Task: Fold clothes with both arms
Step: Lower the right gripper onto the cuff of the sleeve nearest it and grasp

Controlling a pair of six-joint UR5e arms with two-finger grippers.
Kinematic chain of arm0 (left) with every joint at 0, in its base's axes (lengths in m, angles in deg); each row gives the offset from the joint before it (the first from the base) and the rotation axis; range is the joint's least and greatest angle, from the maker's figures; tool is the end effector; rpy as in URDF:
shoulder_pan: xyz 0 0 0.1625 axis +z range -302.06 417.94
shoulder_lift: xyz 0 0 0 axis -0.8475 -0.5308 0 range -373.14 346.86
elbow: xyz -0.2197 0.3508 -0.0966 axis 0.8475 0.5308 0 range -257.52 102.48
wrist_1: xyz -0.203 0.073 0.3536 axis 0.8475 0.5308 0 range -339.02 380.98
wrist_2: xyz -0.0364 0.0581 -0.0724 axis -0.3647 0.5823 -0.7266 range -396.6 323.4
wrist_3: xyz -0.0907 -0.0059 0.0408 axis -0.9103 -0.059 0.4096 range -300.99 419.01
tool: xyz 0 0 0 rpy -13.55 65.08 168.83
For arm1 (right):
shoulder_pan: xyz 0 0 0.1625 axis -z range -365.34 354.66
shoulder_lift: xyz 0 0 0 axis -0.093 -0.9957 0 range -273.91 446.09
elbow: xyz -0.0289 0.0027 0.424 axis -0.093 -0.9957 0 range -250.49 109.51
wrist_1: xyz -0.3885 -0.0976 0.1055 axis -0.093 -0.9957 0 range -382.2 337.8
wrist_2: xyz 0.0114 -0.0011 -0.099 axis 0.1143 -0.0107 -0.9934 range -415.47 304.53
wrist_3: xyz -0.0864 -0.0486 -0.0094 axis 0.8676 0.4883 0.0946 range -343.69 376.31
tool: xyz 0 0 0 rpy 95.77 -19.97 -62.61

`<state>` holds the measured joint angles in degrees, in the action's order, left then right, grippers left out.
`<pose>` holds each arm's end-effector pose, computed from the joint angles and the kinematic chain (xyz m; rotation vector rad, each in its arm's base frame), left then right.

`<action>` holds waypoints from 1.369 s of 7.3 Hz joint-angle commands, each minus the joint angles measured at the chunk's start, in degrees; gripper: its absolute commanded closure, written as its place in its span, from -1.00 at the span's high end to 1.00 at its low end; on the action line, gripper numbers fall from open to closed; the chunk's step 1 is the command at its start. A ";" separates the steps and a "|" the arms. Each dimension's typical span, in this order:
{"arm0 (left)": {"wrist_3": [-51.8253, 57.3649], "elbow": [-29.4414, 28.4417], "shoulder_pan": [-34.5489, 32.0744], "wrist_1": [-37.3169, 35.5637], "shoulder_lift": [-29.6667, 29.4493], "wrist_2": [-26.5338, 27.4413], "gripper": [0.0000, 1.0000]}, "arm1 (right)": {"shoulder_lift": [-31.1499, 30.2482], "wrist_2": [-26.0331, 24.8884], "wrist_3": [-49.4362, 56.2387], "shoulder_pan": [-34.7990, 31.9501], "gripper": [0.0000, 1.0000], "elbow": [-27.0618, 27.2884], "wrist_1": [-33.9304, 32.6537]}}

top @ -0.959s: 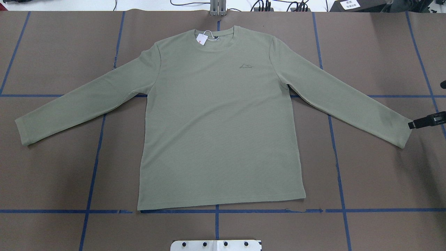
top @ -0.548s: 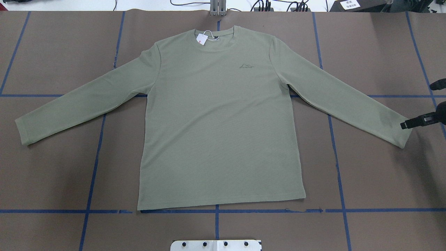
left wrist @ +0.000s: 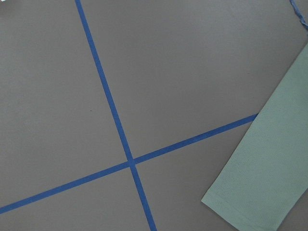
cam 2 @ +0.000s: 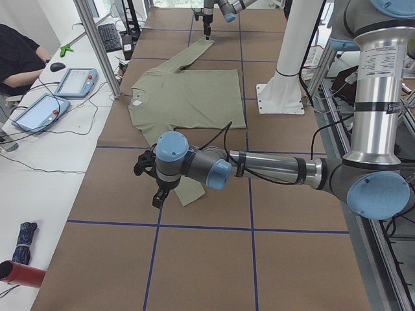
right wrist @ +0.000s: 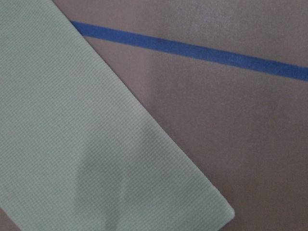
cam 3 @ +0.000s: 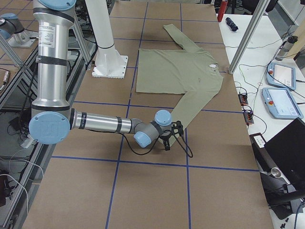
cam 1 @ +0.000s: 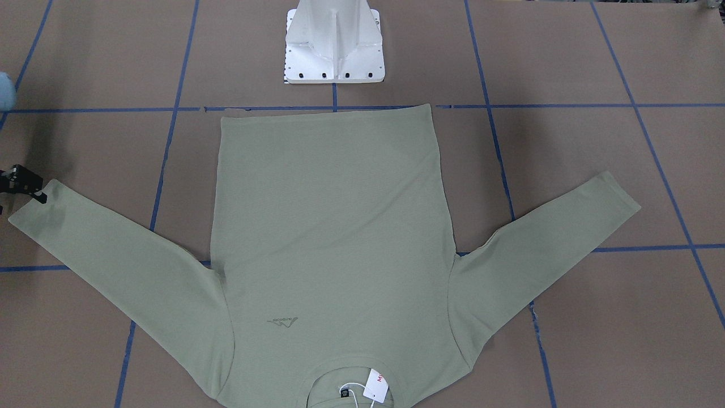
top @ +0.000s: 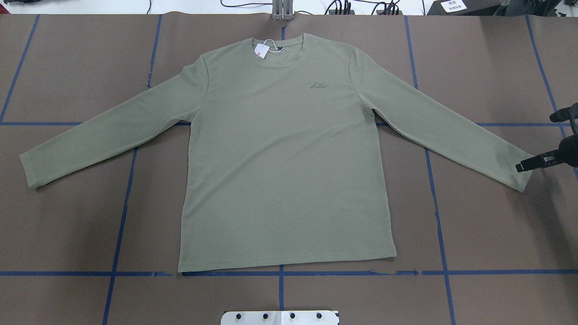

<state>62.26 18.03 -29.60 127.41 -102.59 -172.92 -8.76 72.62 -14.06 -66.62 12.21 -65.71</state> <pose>-0.0395 -0.5067 0.5809 0.3594 0.7977 0.2444 -0.1647 -0.4502 0.6770 0.1837 -0.8448 -0.1720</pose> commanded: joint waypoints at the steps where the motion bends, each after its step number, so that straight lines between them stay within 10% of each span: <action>1: 0.00 -0.01 0.00 0.00 -0.02 0.00 1.00 | 0.01 -0.29 -0.03 1.34 1.00 -0.26 -0.08; 3: 0.00 -0.01 0.00 0.00 -0.02 0.00 1.00 | 0.01 -0.29 -0.03 1.52 0.76 -0.26 -0.08; 6: 0.00 -0.01 0.00 -0.09 -0.02 0.00 1.00 | 0.01 -0.12 0.15 1.87 -0.59 0.27 -0.87; 10: 0.00 -0.09 0.00 -0.09 -0.02 0.00 1.00 | 0.01 0.67 0.23 1.43 -0.96 0.80 -0.96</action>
<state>62.26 17.96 -29.60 127.33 -102.62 -172.92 -8.75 73.25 -13.90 -65.14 12.97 -66.65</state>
